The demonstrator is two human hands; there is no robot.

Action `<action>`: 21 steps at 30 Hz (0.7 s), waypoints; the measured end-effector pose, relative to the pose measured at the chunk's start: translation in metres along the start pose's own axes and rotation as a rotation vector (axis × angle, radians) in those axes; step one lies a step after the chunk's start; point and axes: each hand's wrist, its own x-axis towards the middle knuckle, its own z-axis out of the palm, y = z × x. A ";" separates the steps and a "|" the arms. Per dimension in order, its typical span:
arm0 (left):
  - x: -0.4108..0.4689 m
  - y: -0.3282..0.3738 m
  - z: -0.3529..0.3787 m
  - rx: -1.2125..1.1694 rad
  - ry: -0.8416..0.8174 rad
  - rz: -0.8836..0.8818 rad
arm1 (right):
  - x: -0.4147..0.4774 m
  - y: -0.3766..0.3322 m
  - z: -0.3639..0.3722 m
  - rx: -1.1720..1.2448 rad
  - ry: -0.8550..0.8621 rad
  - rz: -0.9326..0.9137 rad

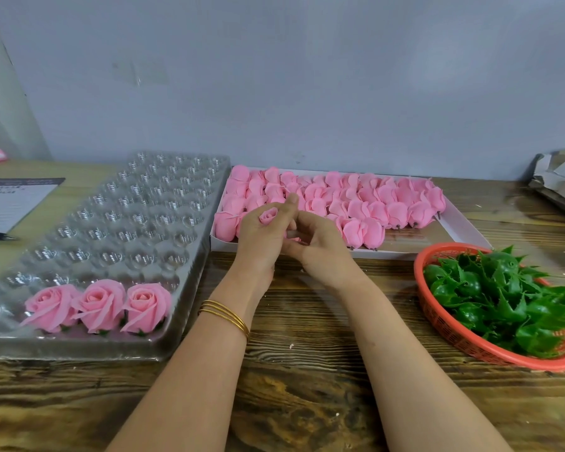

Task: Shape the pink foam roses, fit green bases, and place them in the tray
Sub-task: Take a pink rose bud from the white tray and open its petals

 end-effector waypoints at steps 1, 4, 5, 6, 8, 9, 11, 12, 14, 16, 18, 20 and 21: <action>0.000 0.000 0.000 0.016 -0.003 0.005 | 0.000 0.000 0.000 0.004 -0.016 0.001; 0.000 0.000 -0.002 0.053 -0.012 0.009 | 0.000 0.001 -0.001 -0.013 -0.026 0.012; 0.000 0.000 -0.002 0.053 -0.011 0.013 | 0.001 0.001 -0.001 -0.018 -0.028 0.021; 0.000 0.000 -0.002 0.044 -0.006 0.018 | 0.001 0.001 -0.002 -0.017 -0.025 0.030; 0.001 -0.001 -0.001 0.023 0.009 0.021 | 0.000 0.000 -0.001 -0.004 -0.006 0.040; 0.002 -0.001 -0.001 0.015 0.017 0.017 | 0.000 -0.001 -0.001 0.003 0.000 0.045; 0.003 -0.002 0.001 -0.001 0.028 0.004 | -0.001 -0.002 0.000 0.000 0.002 0.052; 0.003 -0.002 0.001 -0.004 0.030 -0.005 | 0.000 -0.002 0.001 -0.009 0.006 0.051; 0.004 -0.003 0.001 -0.017 0.023 -0.015 | 0.000 0.000 0.002 -0.020 0.036 0.050; 0.003 -0.003 0.001 -0.015 0.005 -0.007 | 0.001 0.002 0.002 -0.030 0.075 0.049; 0.002 -0.003 0.000 0.029 -0.009 0.009 | 0.001 0.002 0.002 -0.042 0.089 0.039; 0.001 -0.002 -0.001 0.057 -0.015 0.024 | 0.001 0.002 0.001 -0.047 0.074 0.037; 0.000 -0.001 -0.002 0.059 -0.020 0.030 | 0.001 0.001 0.000 -0.046 0.059 0.042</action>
